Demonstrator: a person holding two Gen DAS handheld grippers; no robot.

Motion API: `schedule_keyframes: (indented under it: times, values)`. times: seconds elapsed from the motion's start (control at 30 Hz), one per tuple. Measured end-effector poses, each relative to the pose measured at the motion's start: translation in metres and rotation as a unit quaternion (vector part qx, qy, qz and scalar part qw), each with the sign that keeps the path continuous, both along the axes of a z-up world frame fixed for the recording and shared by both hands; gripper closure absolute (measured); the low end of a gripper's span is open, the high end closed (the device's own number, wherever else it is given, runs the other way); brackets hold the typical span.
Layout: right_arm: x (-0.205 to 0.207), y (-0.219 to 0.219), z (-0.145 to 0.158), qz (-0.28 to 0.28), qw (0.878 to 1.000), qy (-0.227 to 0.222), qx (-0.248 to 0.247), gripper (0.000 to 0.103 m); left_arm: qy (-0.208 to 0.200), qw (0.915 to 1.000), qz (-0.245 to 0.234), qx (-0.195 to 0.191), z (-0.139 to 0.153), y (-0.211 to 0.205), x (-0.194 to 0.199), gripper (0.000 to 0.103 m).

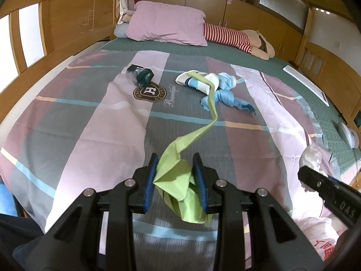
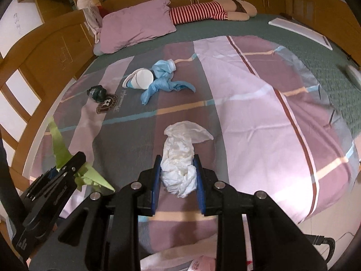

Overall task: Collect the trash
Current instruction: 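Lift the green paper and white tissue and carry them toward the wastebasket, then open the right tool then the left tool over the wastebasket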

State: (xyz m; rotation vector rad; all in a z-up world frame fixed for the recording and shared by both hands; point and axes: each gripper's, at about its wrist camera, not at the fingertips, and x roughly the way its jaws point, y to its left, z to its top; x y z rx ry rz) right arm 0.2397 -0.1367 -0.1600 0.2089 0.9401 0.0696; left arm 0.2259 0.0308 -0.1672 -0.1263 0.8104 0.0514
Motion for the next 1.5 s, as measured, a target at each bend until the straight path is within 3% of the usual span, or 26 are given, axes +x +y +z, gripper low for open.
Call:
schedule_keyframes:
  times: [0.77, 1.07, 1.2, 1.37, 1.5]
  values:
    - [-0.024, 0.014, -0.003, 0.022, 1.000, 0.004, 0.022, 0.075, 0.001, 1.0000, -0.004, 0.007, -0.003, -0.003, 0.001, 0.071]
    - [-0.053, 0.000, 0.035, 0.043, 0.998, -0.029, 0.027, 0.075, 0.000, 1.0000, -0.005, -0.004, -0.002, -0.001, -0.001, 0.071]
    - [-0.077, -0.009, 0.051, 0.075, 0.996, -0.038, -0.015, 0.075, -0.008, 0.9976, -0.037, -0.059, 0.002, 0.002, -0.008, 0.071]
    - [-0.114, -0.021, 0.053, 0.113, 0.991, -0.026, -0.068, 0.075, -0.032, 0.9849, -0.118, -0.122, 0.011, -0.009, -0.034, 0.071]
    - [-0.138, -0.029, 0.038, 0.146, 0.986, 0.007, -0.081, 0.075, -0.024, 0.9733, -0.163, -0.160, 0.012, -0.018, -0.059, 0.071]
